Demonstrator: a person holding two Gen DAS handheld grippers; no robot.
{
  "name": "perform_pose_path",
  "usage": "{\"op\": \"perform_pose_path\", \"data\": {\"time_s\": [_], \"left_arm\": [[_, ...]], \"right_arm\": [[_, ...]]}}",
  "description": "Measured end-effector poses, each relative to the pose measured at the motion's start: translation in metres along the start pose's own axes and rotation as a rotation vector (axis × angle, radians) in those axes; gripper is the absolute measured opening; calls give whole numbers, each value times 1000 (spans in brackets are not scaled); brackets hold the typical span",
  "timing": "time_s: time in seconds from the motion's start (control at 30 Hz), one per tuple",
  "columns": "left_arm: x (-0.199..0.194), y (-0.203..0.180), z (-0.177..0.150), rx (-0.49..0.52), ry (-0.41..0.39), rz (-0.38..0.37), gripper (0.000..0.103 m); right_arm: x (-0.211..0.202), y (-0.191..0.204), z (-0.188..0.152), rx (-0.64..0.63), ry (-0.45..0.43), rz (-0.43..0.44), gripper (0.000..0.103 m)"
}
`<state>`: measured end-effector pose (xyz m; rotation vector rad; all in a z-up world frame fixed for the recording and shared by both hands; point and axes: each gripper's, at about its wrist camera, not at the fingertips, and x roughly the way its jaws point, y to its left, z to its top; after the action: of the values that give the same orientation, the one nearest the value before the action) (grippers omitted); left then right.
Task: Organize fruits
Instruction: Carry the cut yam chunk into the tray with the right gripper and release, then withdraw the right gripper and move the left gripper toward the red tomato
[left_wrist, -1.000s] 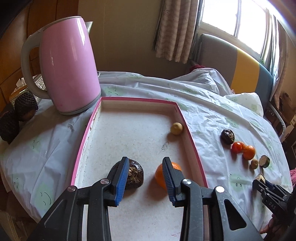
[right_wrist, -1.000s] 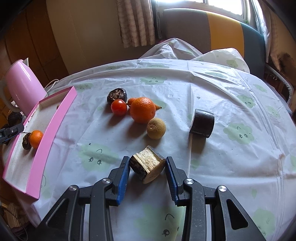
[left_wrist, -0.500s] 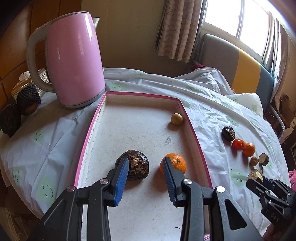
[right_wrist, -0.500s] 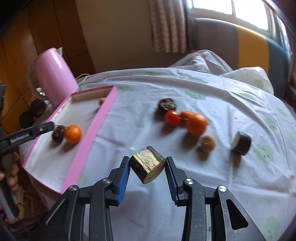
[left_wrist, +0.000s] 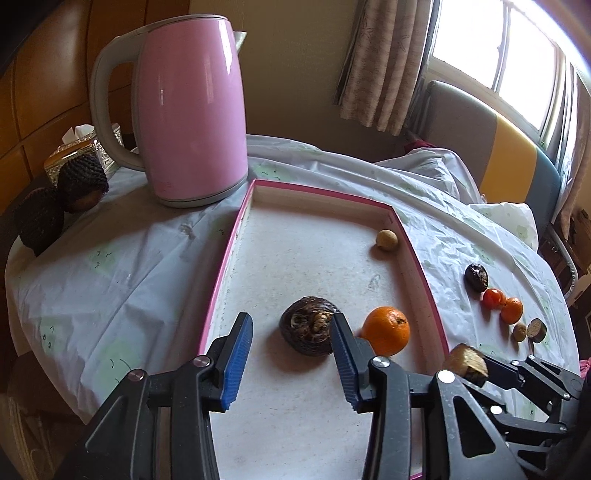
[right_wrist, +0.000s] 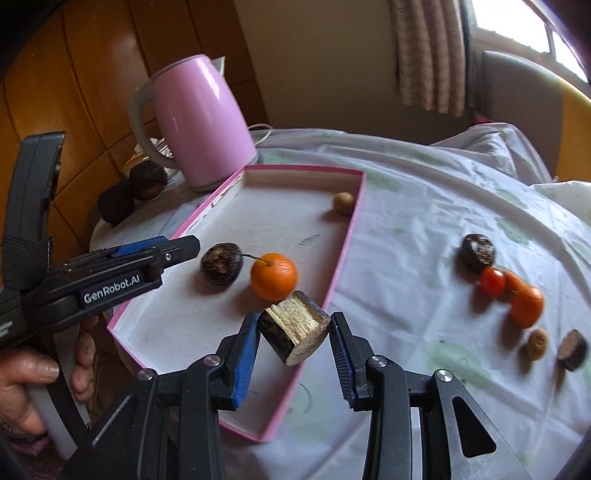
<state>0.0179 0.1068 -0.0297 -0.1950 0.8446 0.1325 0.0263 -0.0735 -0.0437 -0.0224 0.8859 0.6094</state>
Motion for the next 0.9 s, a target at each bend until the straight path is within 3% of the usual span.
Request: {"op": "perform_pose_path", "data": {"time_s": [0.3,0.33,0.37,0.43,0.57,0.77,0.9], "left_arm": [[-1,4,-3,-6,-6,0,44],[-1,3,-3,-5,-6,-2,44],[-1,2,-3,-3,-6,-1,44],[-2,1,-3,-1,-8,-3,44],[-4,-1,-4,6,-11,-6,44],[-6,-6,-5,21,-11,-10,44],[-6,-9,-6,34,-13,-8,44]], "right_arm": [[8,11,-5,-9,-7,-7,45],[4,12,-5,-12,-25,-12,53],[1,13,-7,-20,-46,-26,71],[-7,16,-8,-43,-98,-77,88],[-15,12,-7,-17,-132,-130,97],[-23,-2,-9,41,-139,-159,98],[-34,-7,-12,48,-192,-213,102]]}}
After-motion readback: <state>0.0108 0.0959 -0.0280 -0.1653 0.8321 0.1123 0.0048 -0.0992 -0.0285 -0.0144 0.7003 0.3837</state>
